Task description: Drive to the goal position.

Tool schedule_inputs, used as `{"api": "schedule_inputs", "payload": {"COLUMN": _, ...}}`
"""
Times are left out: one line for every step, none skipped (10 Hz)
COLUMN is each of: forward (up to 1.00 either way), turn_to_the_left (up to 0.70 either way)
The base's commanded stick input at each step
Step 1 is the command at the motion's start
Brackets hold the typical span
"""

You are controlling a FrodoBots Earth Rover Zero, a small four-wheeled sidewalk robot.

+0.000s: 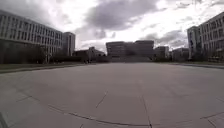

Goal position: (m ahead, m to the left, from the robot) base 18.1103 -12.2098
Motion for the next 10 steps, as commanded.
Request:
{"api": "schedule_inputs", "payload": {"forward": 0.50, "turn_to_the_left": 0.01}}
{"api": "schedule_inputs", "payload": {"forward": 0.50, "turn_to_the_left": 0.01}}
{"api": "schedule_inputs", "payload": {"forward": 0.50, "turn_to_the_left": 0.01}}
{"api": "schedule_inputs", "payload": {"forward": 0.50, "turn_to_the_left": 0.01}}
{"api": "schedule_inputs", "payload": {"forward": 0.50, "turn_to_the_left": 0.01}}
{"api": "schedule_inputs", "payload": {"forward": 0.50, "turn_to_the_left": -0.20}}
{"api": "schedule_inputs", "payload": {"forward": 0.50, "turn_to_the_left": -0.49}}
{"api": "schedule_inputs", "payload": {"forward": 0.50, "turn_to_the_left": -0.49}}
{"api": "schedule_inputs", "payload": {"forward": 0.50, "turn_to_the_left": -0.49}}
{"api": "schedule_inputs", "payload": {"forward": 0.50, "turn_to_the_left": -0.49}}
